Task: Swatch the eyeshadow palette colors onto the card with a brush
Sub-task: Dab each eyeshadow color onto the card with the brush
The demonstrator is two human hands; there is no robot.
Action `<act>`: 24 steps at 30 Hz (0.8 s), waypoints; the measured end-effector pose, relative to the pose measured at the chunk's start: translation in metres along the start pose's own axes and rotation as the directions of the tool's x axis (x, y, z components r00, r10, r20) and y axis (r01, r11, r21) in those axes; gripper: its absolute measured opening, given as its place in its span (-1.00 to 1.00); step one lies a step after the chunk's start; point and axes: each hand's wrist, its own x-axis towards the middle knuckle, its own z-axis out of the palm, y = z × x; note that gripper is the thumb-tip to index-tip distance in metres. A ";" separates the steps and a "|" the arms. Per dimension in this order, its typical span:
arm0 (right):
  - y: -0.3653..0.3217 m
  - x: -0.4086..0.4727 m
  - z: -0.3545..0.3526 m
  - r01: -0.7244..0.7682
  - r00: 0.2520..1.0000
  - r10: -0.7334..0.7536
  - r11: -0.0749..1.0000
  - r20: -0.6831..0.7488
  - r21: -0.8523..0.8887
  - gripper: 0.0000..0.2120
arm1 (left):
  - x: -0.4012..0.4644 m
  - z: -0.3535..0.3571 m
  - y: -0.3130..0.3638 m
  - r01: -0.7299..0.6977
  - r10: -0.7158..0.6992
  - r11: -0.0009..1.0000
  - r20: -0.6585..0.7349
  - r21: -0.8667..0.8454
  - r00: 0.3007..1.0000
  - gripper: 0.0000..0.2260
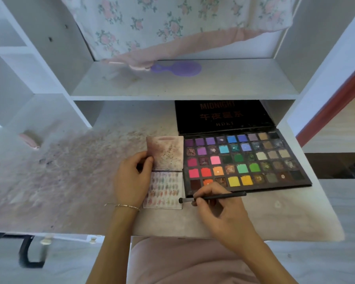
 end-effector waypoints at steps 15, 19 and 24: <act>-0.002 0.000 0.001 0.005 0.999 -0.002 0.996 0.038 -0.090 -0.80 | 0.000 0.001 -0.003 -0.019 0.019 1.000 -0.001 0.013 1.000 -0.86; -0.005 -0.001 -0.001 -0.007 0.997 0.013 0.997 0.072 -0.078 -0.78 | 0.000 0.001 -0.004 -0.020 0.020 1.000 0.001 0.015 1.000 -0.85; -0.006 0.000 -0.001 -0.018 0.997 0.025 0.995 0.068 -0.097 -0.70 | 0.001 0.002 -0.005 -0.015 0.015 0.999 -0.009 0.032 1.000 -0.85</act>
